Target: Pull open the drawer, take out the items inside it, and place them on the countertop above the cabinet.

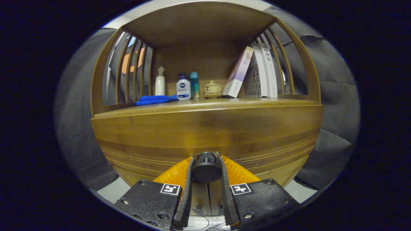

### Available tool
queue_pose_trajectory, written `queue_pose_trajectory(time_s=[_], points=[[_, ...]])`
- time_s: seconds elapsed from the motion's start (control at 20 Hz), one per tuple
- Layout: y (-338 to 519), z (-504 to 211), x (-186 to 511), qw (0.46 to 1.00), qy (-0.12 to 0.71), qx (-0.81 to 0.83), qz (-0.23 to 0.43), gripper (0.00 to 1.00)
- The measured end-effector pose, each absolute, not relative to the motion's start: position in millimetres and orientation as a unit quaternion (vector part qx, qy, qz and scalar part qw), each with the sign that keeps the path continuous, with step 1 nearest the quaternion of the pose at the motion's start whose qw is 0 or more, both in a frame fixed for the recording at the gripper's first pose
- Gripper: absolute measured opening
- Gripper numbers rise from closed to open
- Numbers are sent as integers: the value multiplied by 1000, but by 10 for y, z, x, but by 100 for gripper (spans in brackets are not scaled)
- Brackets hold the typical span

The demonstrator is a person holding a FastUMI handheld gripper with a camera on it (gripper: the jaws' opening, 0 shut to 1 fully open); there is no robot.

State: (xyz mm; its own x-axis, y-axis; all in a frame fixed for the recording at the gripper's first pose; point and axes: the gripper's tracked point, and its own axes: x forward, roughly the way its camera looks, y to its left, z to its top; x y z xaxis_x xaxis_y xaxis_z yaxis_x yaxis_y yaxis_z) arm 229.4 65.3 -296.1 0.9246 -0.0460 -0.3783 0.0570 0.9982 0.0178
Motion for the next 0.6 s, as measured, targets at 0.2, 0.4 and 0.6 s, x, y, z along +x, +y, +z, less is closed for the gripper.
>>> queue_pose_trajectory(time_s=[0.2, 0.4, 0.6], points=[[659, -2950, 2248, 981, 194, 9, -27, 43], [662, -2929, 2048, 980, 196, 10, -25, 42], [658, -2889, 1829, 981, 193, 10, -25, 42]])
